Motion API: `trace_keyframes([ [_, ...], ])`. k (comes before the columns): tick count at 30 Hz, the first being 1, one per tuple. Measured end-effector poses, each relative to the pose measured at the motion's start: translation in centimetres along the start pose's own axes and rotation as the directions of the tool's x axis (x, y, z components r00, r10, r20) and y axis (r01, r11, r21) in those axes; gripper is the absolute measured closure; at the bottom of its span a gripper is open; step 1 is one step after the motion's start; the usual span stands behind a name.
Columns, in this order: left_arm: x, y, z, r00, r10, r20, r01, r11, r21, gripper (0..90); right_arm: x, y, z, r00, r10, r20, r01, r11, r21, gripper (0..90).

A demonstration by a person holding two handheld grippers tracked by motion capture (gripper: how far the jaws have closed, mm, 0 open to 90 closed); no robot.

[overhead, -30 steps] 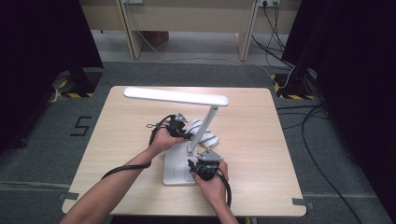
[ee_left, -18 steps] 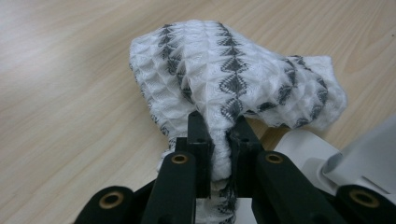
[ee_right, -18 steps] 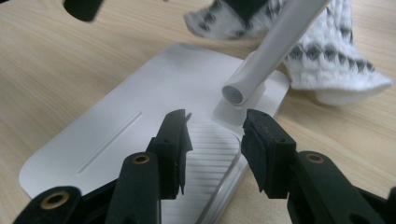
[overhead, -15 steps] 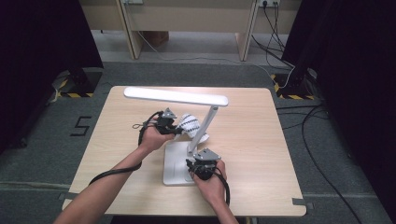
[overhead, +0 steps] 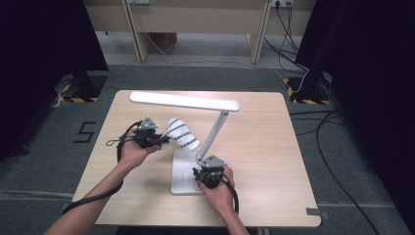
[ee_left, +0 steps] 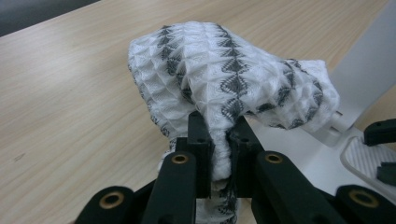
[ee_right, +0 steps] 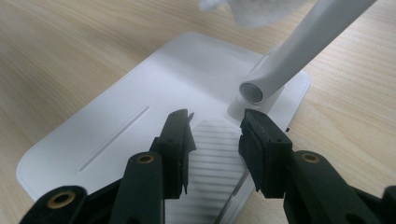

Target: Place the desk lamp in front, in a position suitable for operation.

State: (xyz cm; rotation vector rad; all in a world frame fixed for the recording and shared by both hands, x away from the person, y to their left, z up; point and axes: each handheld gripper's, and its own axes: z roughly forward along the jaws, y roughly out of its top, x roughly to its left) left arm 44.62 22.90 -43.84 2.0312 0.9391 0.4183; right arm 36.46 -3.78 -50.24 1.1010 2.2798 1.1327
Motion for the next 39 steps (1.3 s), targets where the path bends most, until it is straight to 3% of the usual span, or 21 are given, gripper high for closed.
trace_keyframes([
  [23, 0.6, -1.5, -8.5, 0.9974, -0.022, -0.069, 0.015, 0.9947, -0.102, 81.2, -0.2, 0.1, 0.0, 0.9997, -0.013, -0.022, 0.013, 0.9998, 0.012, 61.2],
  [39, 0.3, -1.5, -10.6, 0.9957, -0.012, -0.092, 0.001, 0.9927, -0.121, 81.3, -0.2, 0.2, 0.0, 0.9997, -0.010, -0.022, 0.010, 0.9999, 0.014, 61.2],
])
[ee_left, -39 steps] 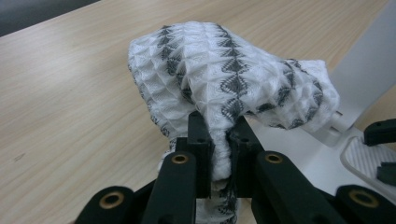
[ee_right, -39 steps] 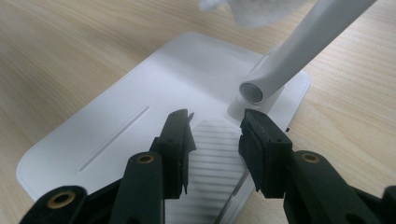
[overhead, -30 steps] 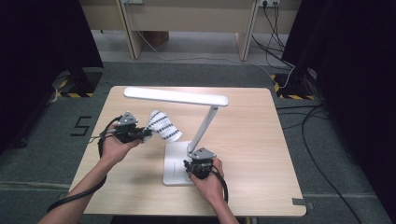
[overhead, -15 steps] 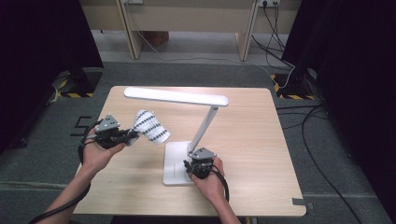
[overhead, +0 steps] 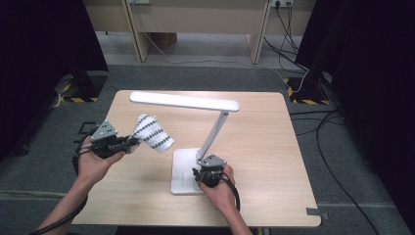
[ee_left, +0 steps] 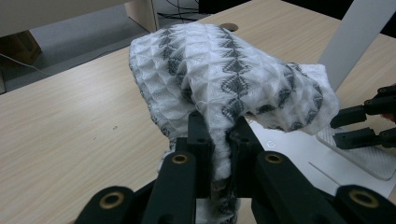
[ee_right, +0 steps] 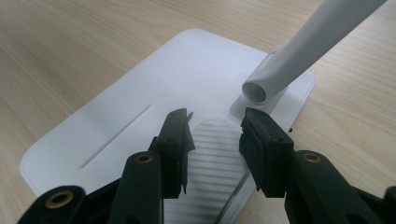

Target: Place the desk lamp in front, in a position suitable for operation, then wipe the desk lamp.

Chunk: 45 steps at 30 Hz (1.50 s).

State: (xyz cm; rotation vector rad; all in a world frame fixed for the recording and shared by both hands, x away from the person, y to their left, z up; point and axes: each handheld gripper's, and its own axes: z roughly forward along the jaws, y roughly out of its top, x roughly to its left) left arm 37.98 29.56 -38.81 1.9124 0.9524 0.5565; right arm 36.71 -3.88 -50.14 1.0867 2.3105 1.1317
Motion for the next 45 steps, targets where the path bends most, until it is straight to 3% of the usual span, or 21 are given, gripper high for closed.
trace_keyframes([
  [28, 0.2, 1.2, -3.0, 0.9990, 0.030, -0.034, -0.032, 0.9977, -0.060, 81.3, 0.0, -0.2, 0.0, 1.0000, 0.004, -0.001, -0.004, 0.9999, -0.011, 61.2],
  [45, 0.7, 2.9, -5.2, 0.9978, 0.043, -0.051, -0.047, 0.9939, -0.100, 81.3, 0.0, -0.2, 0.0, 1.0000, 0.007, -0.002, -0.007, 0.9998, -0.018, 61.2],
])
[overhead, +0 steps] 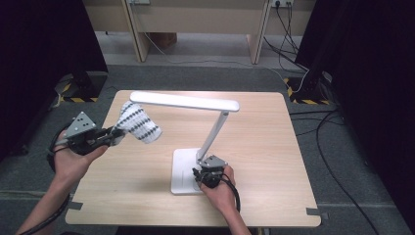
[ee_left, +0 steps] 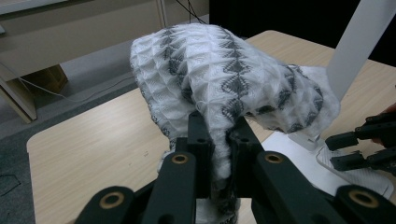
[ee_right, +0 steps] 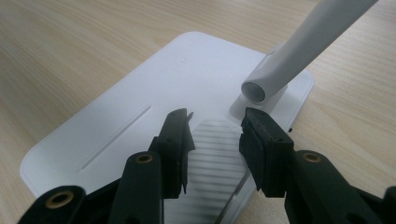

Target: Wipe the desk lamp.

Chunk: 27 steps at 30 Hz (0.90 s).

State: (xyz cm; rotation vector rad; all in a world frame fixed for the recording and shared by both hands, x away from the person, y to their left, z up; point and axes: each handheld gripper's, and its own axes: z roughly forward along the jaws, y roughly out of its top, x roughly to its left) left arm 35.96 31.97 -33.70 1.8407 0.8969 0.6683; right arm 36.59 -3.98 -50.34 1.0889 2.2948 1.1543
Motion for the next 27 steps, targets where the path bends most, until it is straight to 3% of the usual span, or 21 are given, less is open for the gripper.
trace_keyframes([
  [16, 0.9, 2.8, -1.5, 0.9994, 0.015, -0.031, -0.017, 0.9981, -0.059, 81.3, 0.1, -0.1, 0.0, 1.0000, 0.005, 0.004, -0.005, 1.0000, -0.005, 61.2],
  [27, 0.7, 4.9, -2.1, 0.9993, 0.020, -0.033, -0.023, 0.9944, -0.103, 81.3, 0.0, 0.0, 0.0, 1.0000, 0.002, 0.003, -0.002, 1.0000, -0.003, 61.2],
])
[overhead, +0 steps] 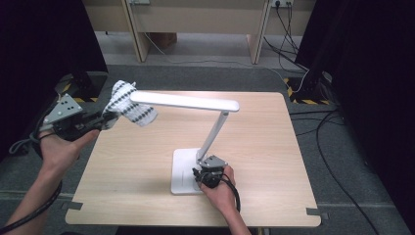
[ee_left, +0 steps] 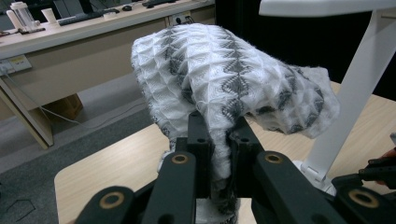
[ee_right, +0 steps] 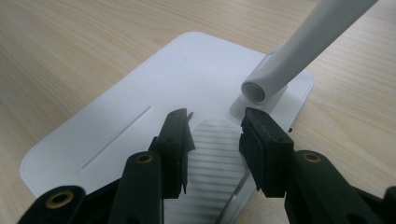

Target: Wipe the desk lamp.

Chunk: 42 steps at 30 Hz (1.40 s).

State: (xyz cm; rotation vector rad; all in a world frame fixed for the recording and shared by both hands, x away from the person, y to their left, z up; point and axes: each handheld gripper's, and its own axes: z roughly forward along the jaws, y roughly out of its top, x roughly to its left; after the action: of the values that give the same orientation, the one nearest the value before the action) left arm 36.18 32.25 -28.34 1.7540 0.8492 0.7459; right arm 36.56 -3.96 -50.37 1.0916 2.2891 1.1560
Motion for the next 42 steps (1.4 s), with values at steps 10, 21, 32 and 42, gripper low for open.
trace_keyframes([
  [10, -0.2, 1.2, -0.3, 1.0000, 0.003, -0.009, -0.003, 0.9987, -0.052, 81.3, 0.0, 0.0, 0.0, 1.0000, 0.004, 0.002, -0.004, 1.0000, -0.001, 61.2],
  [21, -0.6, 2.6, -0.6, 0.9998, 0.021, -0.003, -0.021, 0.9933, -0.114, 81.3, 0.0, 0.0, 0.0, 1.0000, 0.004, 0.001, -0.004, 1.0000, 0.000, 61.2],
  [32, -1.0, 4.0, -1.4, 0.9998, 0.019, -0.009, -0.021, 0.9863, -0.164, 81.2, 0.0, 0.0, 0.0, 1.0000, 0.003, 0.002, -0.003, 1.0000, 0.000, 61.2],
  [42, -2.0, 5.1, -1.3, 0.9987, 0.050, 0.001, -0.049, 0.9798, -0.194, 81.2, 0.0, 0.0, 0.0, 1.0000, 0.002, 0.002, -0.002, 1.0000, 0.000, 61.2],
])
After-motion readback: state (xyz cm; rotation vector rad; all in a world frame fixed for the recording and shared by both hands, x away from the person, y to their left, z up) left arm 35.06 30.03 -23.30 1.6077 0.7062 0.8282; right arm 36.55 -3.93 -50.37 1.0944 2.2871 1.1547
